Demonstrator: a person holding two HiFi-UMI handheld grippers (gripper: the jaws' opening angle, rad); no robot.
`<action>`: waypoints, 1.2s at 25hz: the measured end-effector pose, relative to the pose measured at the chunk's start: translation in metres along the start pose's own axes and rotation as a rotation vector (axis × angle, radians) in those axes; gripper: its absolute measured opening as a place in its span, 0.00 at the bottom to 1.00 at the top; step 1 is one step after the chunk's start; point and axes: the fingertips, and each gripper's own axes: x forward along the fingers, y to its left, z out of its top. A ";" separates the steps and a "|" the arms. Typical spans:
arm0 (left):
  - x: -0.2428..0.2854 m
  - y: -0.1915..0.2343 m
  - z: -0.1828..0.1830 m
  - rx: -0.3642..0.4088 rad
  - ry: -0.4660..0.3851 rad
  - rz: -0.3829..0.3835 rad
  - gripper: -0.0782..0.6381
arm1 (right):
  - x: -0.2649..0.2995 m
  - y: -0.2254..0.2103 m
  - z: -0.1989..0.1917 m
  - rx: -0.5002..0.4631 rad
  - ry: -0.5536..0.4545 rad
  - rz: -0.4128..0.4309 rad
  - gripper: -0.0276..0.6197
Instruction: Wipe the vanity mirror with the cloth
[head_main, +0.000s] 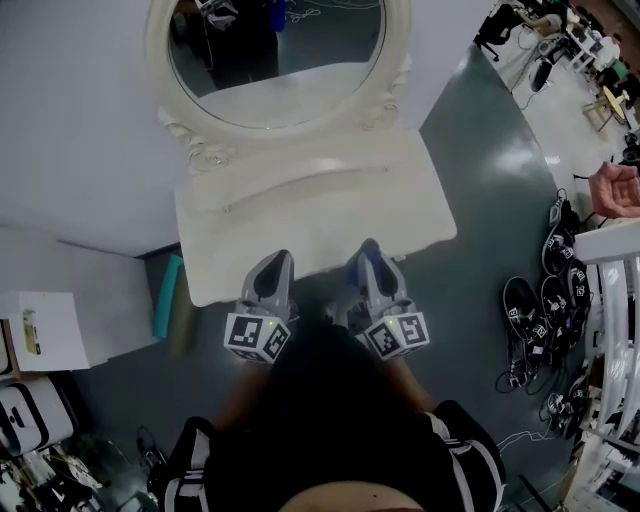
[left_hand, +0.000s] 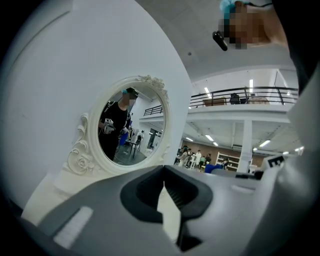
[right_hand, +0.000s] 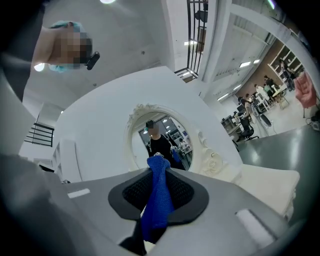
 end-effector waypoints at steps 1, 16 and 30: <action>0.003 0.004 0.001 -0.001 0.001 0.007 0.12 | 0.006 -0.001 -0.001 0.008 0.001 0.006 0.14; 0.081 0.087 0.040 0.004 -0.030 -0.067 0.12 | 0.146 -0.011 -0.001 0.061 -0.038 -0.079 0.14; 0.147 0.128 0.074 -0.006 -0.057 -0.062 0.12 | 0.258 -0.051 0.007 0.269 -0.081 -0.153 0.14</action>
